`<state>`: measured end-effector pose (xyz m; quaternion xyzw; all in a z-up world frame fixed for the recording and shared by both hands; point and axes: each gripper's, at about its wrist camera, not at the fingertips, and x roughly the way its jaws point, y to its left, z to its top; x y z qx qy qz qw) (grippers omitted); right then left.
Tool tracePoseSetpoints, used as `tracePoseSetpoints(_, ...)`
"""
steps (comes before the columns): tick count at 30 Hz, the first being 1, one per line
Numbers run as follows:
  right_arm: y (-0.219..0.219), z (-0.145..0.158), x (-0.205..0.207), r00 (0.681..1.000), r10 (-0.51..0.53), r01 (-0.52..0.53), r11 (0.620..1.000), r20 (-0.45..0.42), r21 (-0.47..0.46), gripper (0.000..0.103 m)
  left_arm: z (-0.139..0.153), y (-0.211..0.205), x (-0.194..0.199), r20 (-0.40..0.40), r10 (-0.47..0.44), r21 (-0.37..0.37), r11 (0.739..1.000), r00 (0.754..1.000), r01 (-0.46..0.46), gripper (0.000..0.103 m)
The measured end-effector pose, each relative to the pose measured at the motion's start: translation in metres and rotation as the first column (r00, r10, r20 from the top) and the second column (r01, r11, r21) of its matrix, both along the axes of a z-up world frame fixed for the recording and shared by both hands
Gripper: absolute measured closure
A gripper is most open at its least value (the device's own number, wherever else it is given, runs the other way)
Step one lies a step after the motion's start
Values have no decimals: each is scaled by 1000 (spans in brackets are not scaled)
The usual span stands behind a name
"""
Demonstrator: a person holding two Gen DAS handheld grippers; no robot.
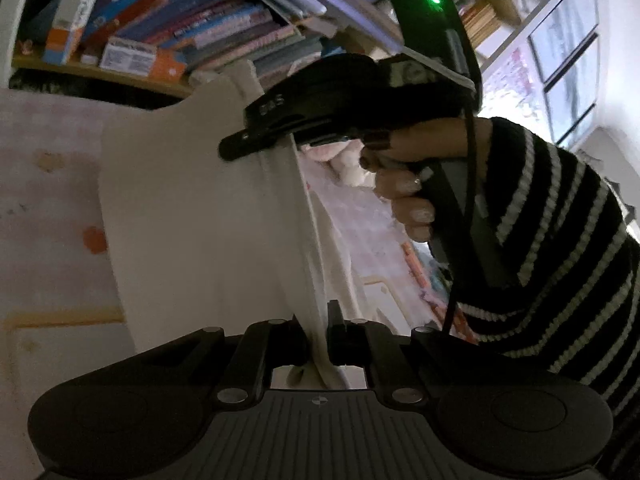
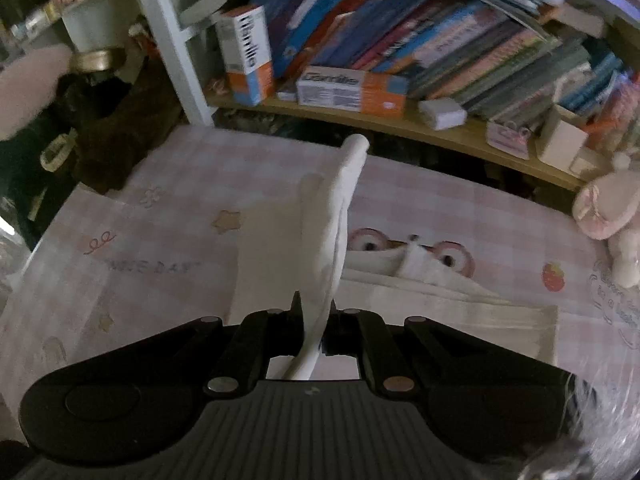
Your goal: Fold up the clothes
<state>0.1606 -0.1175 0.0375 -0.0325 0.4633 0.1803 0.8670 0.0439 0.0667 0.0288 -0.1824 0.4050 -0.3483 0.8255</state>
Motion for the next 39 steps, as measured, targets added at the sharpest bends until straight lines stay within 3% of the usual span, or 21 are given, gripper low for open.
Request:
tracePoseSetpoints(4,-67,-11,-8,999,17,-18,998,30,65,97,0,-51,3,-7,15,38,999,1000,-15,95)
tracePoseSetpoints(9,-144,-35,-9,1000,-11,10,992,7,129,96,-8,-116,11,-23,5,100,995,1000,-3,94)
tracePoseSetpoints(14,-195,-81,-4,992,-92,106,979,-87,172,95,-35,-169,8,-37,-26,237,971,999,34,92)
tracePoseSetpoints(18,-219,-109,-4,967,-177,221,941,-182,257,90,-51,-195,2,-28,-40,340,939,999,47,90)
tracePoseSetpoints(20,-228,-112,-4,961,-212,256,928,-180,271,81,-51,-199,-2,-11,-43,373,927,999,44,88)
tracePoseSetpoints(26,-247,-110,5,955,-238,286,901,-177,328,79,-47,-198,-15,17,-19,425,905,1000,10,87)
tracePoseSetpoints(28,-247,-109,9,961,-220,265,908,-169,325,87,-43,-199,-21,37,-24,437,900,999,5,87)
tracePoseSetpoints(29,-244,-105,8,968,-202,241,914,-150,326,97,-40,-198,-24,51,-28,440,898,998,3,91)
tracePoseSetpoints(33,-239,-79,0,991,-126,131,924,-37,359,97,-17,-207,-45,184,-96,460,888,978,0,93)
tracePoseSetpoints(34,-240,-73,-1,993,-120,119,923,-18,367,97,-17,-209,-47,182,-113,461,887,977,17,92)
tracePoseSetpoints(36,-240,-63,-5,994,-112,98,921,16,378,97,-17,-214,-51,169,-145,461,886,975,52,84)
tracePoseSetpoints(37,-241,-67,-4,990,-140,129,933,8,335,97,-17,-216,-53,163,-162,460,885,973,70,69)
tracePoseSetpoints(38,-241,-72,-3,986,-167,160,943,1,291,90,-18,-219,-55,157,-178,460,884,971,88,56)
tracePoseSetpoints(39,-241,-76,-2,981,-195,191,950,-5,246,81,-17,-219,-57,152,-215,446,886,965,127,53)
